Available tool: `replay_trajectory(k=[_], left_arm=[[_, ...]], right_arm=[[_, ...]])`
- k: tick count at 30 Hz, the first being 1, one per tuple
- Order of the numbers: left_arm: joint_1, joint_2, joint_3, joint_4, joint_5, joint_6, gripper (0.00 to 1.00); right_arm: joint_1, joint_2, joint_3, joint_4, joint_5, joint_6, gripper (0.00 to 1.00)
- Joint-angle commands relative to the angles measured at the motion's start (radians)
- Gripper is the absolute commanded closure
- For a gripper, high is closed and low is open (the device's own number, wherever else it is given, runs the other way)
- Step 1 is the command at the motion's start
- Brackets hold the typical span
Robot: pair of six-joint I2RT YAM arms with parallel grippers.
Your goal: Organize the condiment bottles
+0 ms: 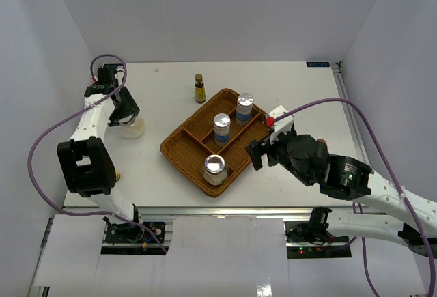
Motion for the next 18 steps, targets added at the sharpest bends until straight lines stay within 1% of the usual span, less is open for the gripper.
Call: replay_trajectory(k=[1, 4, 6, 8, 14, 18], left_arm=[[-0.073, -0.121, 0.019, -0.005, -0.011, 0.003, 1.0], [-0.12, -0.145, 0.044, -0.03, -0.037, -0.004, 1.0], [-0.217, -0.17, 0.057, -0.06, -0.06, -0.011, 1.0], [-0.264, -0.187, 0.067, -0.078, -0.076, -0.019, 1.0], [-0.386, -0.265, 0.071, -0.116, -0.074, -0.04, 1.0], [-0.495, -0.306, 0.056, -0.129, -0.081, -0.071, 1.0]], right_arm=[[-0.003, -0.027, 0.027, 0.015, 0.002, 0.021, 0.1], [-0.003, -0.03, 0.032, 0.01, 0.001, 0.025, 0.1], [-0.003, -0.033, 0.032, 0.011, -0.001, 0.027, 0.1], [-0.003, -0.033, 0.036, 0.009, -0.001, 0.027, 0.1], [-0.003, -0.028, 0.049, 0.005, -0.002, 0.023, 0.1], [-0.003, -0.019, 0.053, 0.009, -0.001, 0.021, 0.1]])
